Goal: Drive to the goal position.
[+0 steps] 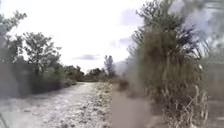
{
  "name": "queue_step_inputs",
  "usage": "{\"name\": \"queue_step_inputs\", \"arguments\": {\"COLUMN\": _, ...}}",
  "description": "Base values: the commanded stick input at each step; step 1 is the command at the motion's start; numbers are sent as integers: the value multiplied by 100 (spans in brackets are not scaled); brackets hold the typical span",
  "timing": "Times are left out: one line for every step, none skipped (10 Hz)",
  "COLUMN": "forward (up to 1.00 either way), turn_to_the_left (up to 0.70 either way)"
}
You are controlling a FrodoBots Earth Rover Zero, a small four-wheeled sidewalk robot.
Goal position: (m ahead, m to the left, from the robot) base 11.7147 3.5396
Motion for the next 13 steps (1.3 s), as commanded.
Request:
{"name": "queue_step_inputs", "arguments": {"forward": 69, "turn_to_the_left": 2}}
{"name": "queue_step_inputs", "arguments": {"forward": 69, "turn_to_the_left": 9}}
{"name": "queue_step_inputs", "arguments": {"forward": 69, "turn_to_the_left": 14}}
{"name": "queue_step_inputs", "arguments": {"forward": 69, "turn_to_the_left": 14}}
{"name": "queue_step_inputs", "arguments": {"forward": 69, "turn_to_the_left": 14}}
{"name": "queue_step_inputs", "arguments": {"forward": 69, "turn_to_the_left": 14}}
{"name": "queue_step_inputs", "arguments": {"forward": 69, "turn_to_the_left": 14}}
{"name": "queue_step_inputs", "arguments": {"forward": 69, "turn_to_the_left": 14}}
{"name": "queue_step_inputs", "arguments": {"forward": 69, "turn_to_the_left": 14}}
{"name": "queue_step_inputs", "arguments": {"forward": 69, "turn_to_the_left": 10}}
{"name": "queue_step_inputs", "arguments": {"forward": 69, "turn_to_the_left": 1}}
{"name": "queue_step_inputs", "arguments": {"forward": 69, "turn_to_the_left": 1}}
{"name": "queue_step_inputs", "arguments": {"forward": 69, "turn_to_the_left": 1}}
